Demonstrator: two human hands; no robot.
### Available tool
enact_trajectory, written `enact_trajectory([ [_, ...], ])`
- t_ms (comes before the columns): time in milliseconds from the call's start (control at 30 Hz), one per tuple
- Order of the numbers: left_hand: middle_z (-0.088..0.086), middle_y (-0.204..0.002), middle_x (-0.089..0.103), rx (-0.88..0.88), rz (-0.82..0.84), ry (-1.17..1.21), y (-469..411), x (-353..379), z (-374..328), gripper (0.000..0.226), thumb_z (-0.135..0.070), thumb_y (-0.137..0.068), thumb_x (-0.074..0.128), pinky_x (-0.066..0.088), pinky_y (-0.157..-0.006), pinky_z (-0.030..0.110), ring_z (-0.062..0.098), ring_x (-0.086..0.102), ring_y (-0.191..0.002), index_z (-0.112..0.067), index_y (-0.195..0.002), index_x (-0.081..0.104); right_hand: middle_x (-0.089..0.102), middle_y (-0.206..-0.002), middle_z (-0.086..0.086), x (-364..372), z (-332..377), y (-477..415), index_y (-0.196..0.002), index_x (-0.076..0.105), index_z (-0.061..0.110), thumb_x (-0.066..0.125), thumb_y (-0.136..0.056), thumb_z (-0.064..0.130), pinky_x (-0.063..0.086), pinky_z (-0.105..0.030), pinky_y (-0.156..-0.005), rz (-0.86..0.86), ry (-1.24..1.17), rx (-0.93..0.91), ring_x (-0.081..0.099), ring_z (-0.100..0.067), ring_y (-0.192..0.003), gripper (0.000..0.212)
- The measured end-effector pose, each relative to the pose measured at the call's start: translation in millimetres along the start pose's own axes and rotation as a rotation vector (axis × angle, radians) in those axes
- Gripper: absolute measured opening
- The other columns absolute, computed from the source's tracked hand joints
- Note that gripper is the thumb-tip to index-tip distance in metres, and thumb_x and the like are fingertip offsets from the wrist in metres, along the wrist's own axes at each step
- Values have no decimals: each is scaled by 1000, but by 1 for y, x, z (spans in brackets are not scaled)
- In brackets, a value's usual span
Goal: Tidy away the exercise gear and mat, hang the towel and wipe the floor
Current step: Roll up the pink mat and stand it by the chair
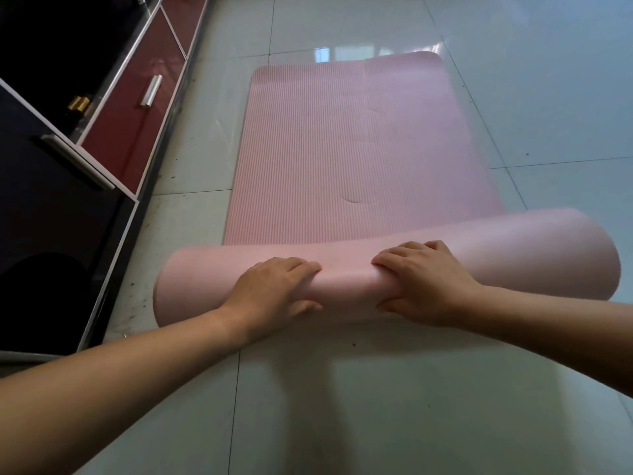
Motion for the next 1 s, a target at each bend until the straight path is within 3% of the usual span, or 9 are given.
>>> enact_trajectory([
  [300,-6,-139,45,-19,56,55,-7,3,7,66,-54,-81,60,40,-96,32,19,45,-123,-27,-137,39,34,-145,10,-1,-3,-1,-139,31,31,62,-72,63,31,-36,-101,66,-48,-13,33,-15,-131,80],
  [467,-3,-140,44,-78,17,84,-34,-5,25,66,-54,-82,59,40,-96,32,20,45,-124,-25,-138,39,31,-146,7,-15,-8,-16,-139,30,32,62,-76,58,32,-36,-103,0,-40,5,32,-18,-131,76],
  [700,-2,-133,50,-144,-52,115,-52,-10,37,56,-50,-81,63,44,-93,35,20,49,-118,-25,-129,49,2,-156,2,3,-8,-18,-148,1,23,61,-75,61,11,-36,-113,79,90,-58,6,-21,-141,102],
  [833,1,-142,43,-98,-105,81,-46,-7,31,59,-47,-86,57,35,-106,36,21,40,-128,-22,-137,43,14,-155,4,-7,-25,-37,-148,10,30,64,-70,65,20,-35,-110,50,37,-45,17,-19,-139,101],
  [1000,1,-154,22,-58,-52,-89,-40,1,26,79,-57,-80,57,25,-112,41,20,19,-141,-24,-145,26,29,-150,0,-25,-50,-52,-142,31,27,60,-76,61,31,-39,-107,-102,-64,140,30,-23,-135,80],
])
Point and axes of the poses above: each hand's wrist, its own y-axis away from the middle knuckle, its own x-axis out of the palm, z = x × y, the point moved 9 cm from there along -y, towards the middle knuckle
